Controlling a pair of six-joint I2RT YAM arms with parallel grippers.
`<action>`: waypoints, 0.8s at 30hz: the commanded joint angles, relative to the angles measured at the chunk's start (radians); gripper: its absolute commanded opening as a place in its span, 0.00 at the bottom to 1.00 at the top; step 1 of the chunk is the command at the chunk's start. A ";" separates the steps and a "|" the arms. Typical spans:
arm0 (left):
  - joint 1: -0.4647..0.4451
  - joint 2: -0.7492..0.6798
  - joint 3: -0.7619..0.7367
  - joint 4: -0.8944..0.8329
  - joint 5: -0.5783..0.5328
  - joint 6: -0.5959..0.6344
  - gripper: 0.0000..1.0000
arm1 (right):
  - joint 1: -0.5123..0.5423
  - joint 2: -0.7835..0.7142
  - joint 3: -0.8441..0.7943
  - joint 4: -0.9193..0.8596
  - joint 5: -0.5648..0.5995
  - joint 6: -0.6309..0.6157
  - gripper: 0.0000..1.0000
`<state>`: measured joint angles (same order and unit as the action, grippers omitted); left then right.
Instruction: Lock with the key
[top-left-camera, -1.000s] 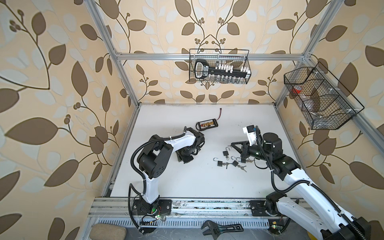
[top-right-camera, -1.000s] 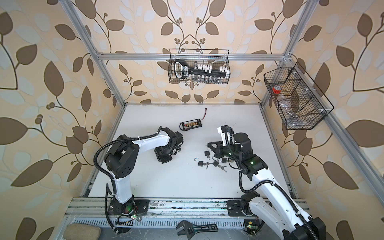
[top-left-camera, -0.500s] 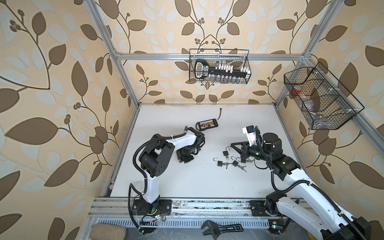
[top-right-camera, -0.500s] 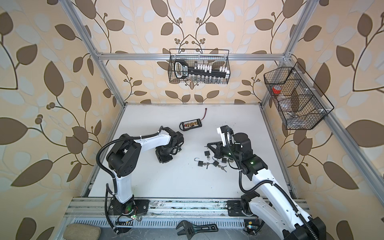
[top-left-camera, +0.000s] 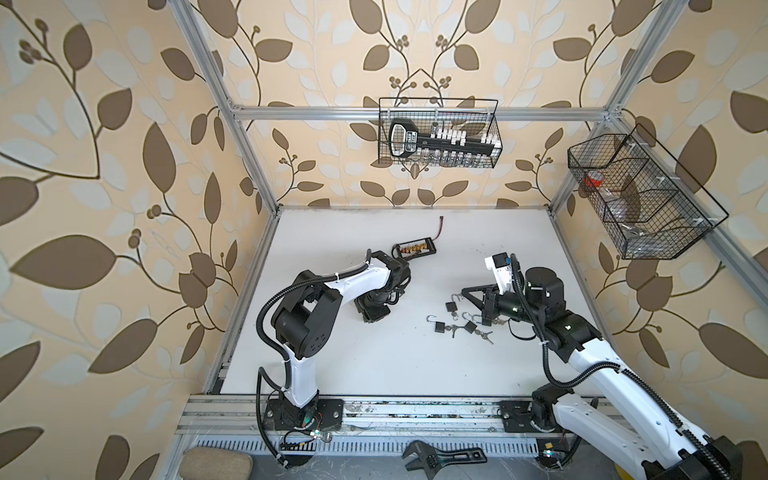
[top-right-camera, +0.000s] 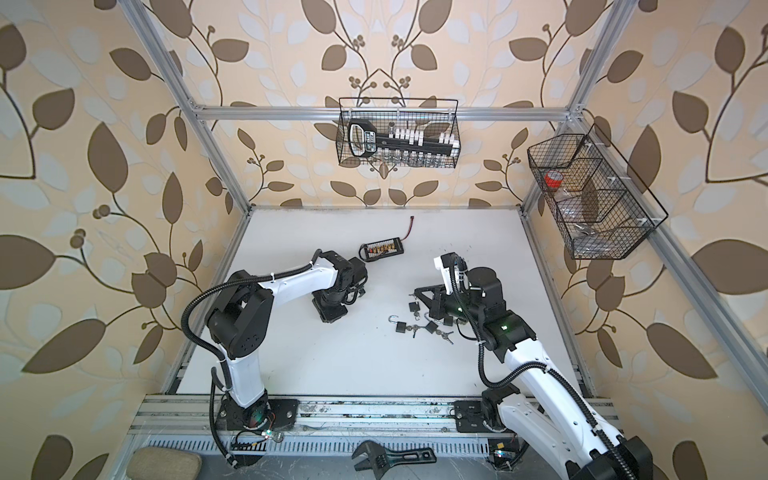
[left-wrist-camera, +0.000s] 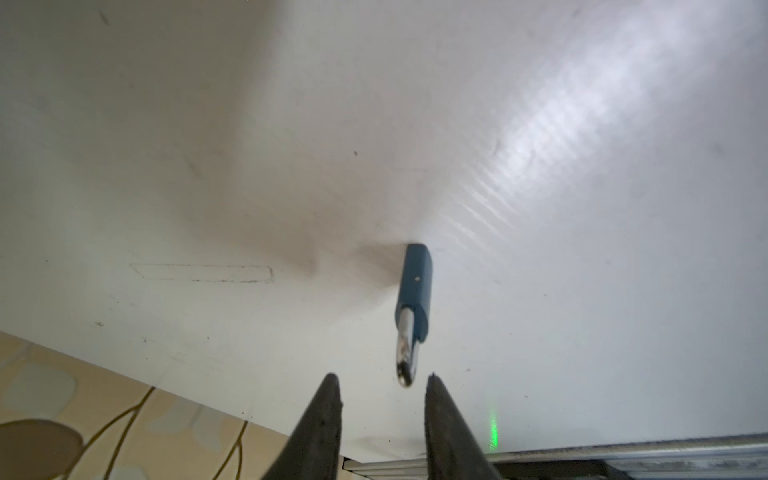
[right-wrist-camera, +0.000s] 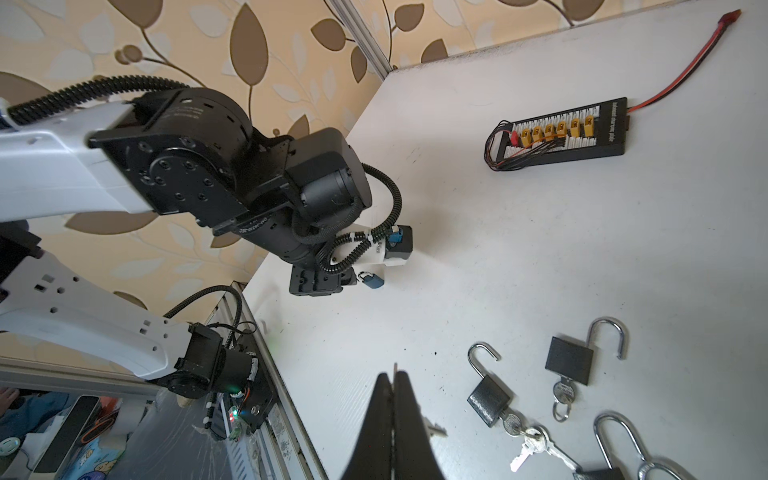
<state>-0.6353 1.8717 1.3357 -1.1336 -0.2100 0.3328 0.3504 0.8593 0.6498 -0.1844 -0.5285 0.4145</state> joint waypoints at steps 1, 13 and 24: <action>-0.002 -0.027 0.026 -0.024 0.087 0.006 0.36 | -0.005 -0.009 -0.016 -0.001 -0.013 -0.015 0.00; 0.053 -0.021 0.061 0.012 -0.118 -0.049 0.26 | -0.005 -0.014 -0.019 -0.007 -0.013 -0.016 0.00; 0.107 -0.059 0.076 0.052 -0.132 -0.101 0.22 | -0.005 -0.028 -0.019 -0.014 -0.011 -0.016 0.00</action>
<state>-0.5293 1.8706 1.4017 -1.0889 -0.3340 0.2710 0.3504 0.8524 0.6464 -0.1883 -0.5282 0.4145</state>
